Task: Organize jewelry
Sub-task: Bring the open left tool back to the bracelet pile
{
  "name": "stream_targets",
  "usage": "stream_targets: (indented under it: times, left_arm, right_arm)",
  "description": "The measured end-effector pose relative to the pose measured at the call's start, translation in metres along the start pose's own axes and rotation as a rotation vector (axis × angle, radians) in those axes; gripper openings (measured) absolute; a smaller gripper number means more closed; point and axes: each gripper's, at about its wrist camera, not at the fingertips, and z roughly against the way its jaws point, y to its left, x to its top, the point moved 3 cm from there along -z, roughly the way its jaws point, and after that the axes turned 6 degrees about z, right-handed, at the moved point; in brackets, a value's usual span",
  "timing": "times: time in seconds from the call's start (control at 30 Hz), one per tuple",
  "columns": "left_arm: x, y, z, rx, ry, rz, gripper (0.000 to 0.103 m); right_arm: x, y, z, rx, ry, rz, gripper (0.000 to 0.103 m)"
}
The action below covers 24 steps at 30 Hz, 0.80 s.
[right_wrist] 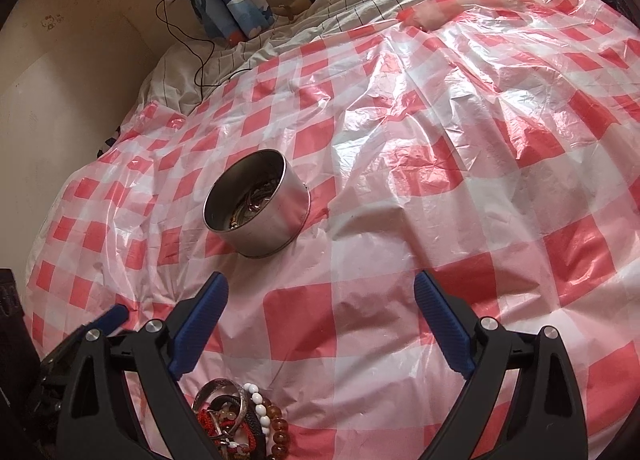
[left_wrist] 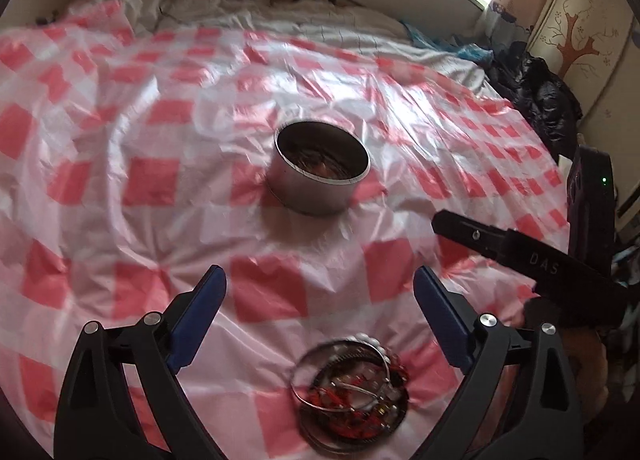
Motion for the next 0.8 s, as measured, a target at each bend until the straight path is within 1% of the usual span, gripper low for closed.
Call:
stream_targets:
  times: [0.07, 0.17, 0.2, 0.27, 0.33, 0.4, 0.43, 0.5, 0.67, 0.73, 0.8]
  left_arm:
    - [-0.008, 0.004, -0.008, -0.016, 0.051, 0.014, 0.091]
    - [-0.019, 0.005, -0.017, 0.015, 0.081, -0.018, 0.091]
    - [-0.022, 0.007, -0.02, 0.011, 0.098, -0.017, 0.091]
    - [-0.027, 0.011, -0.024, -0.017, 0.14, 0.009, 0.09]
    - [-0.032, 0.013, -0.027, -0.068, 0.181, 0.043, 0.088]
    - [-0.037, 0.012, -0.029, -0.078, 0.204, 0.04, 0.083]
    - [-0.04, 0.011, -0.03, -0.087, 0.214, 0.039, 0.082]
    - [-0.043, 0.01, -0.032, -0.095, 0.231, 0.045, 0.076]
    - [-0.049, 0.011, -0.041, -0.071, 0.255, 0.043, 0.072]
    - [-0.049, 0.012, -0.043, -0.069, 0.261, 0.043, 0.067]
    - [-0.05, 0.012, -0.045, -0.078, 0.27, 0.046, 0.057]
  right_arm:
    - [-0.002, -0.003, 0.006, -0.001, 0.0, 0.008, 0.09]
    - [-0.006, -0.007, 0.014, -0.008, 0.001, 0.031, 0.09]
    - [-0.007, -0.008, 0.015, -0.007, 0.004, 0.035, 0.09]
    - [-0.01, -0.008, 0.019, -0.005, 0.014, 0.045, 0.09]
    - [-0.012, -0.009, 0.022, -0.007, 0.019, 0.056, 0.09]
    - [-0.014, -0.011, 0.027, -0.007, 0.02, 0.062, 0.09]
    - [-0.015, -0.011, 0.029, -0.007, 0.019, 0.063, 0.09]
    - [-0.016, -0.012, 0.033, -0.007, 0.017, 0.066, 0.09]
    - [-0.015, -0.011, 0.038, -0.008, 0.012, 0.066, 0.091]
    - [-0.016, -0.009, 0.038, -0.006, 0.013, 0.07, 0.091]
    - [-0.017, -0.007, 0.039, -0.006, 0.013, 0.075, 0.092]
